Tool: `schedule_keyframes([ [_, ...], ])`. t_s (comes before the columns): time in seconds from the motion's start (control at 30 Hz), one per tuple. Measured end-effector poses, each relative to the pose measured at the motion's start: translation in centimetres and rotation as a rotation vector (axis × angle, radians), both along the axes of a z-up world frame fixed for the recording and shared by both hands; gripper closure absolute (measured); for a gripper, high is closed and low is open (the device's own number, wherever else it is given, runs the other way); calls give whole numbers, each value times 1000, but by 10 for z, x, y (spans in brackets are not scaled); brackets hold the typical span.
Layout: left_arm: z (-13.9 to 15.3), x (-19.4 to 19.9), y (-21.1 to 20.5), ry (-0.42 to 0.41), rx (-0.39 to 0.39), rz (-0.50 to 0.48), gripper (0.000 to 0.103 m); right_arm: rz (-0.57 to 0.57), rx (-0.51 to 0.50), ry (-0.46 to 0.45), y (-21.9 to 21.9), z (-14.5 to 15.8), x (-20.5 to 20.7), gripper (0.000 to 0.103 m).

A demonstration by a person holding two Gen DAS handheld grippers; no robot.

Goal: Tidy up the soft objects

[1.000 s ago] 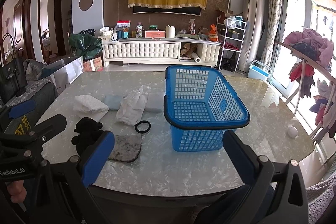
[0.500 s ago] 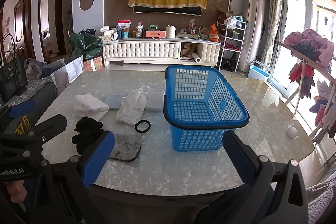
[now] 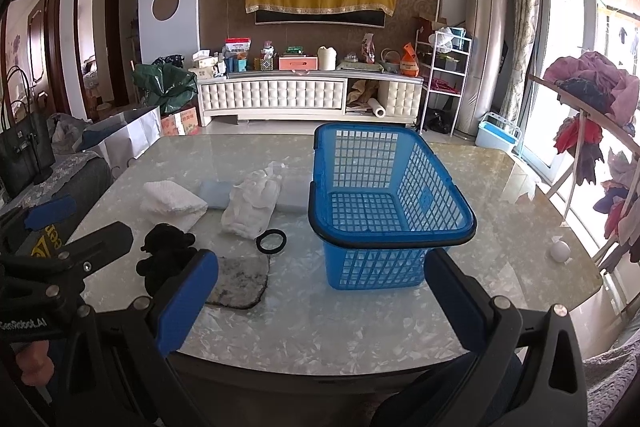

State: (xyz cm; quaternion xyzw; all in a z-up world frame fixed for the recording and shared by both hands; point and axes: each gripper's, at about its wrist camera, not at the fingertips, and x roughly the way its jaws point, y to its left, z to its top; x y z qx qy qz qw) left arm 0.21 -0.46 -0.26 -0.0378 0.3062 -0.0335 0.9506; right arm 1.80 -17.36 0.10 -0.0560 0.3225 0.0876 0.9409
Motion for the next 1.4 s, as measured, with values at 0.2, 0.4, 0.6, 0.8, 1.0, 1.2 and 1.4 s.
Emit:
schedule_keyframes([
  [0.2,9,9,7,-8,0,8,0,33,47,22,-7,4,7,0],
  [0.4,14,22,27,28,12,22,0,64,66,11,-14,12,18,0],
  [0.6,14,35,52,83,20,32,0,67,30,9,-12,17,35,0],
  [0.8,4,53,73,171,11,10,0,153,-16,61,9,13,54,0],
  [1.0,-13,67,88,239,50,14,0,258,-53,147,45,-1,77,0],
  [1.2,-38,82,104,317,21,-31,0,356,-98,221,82,-22,89,0],
  [1.4,-70,95,114,397,19,-46,0,377,-83,314,100,-42,105,0],
])
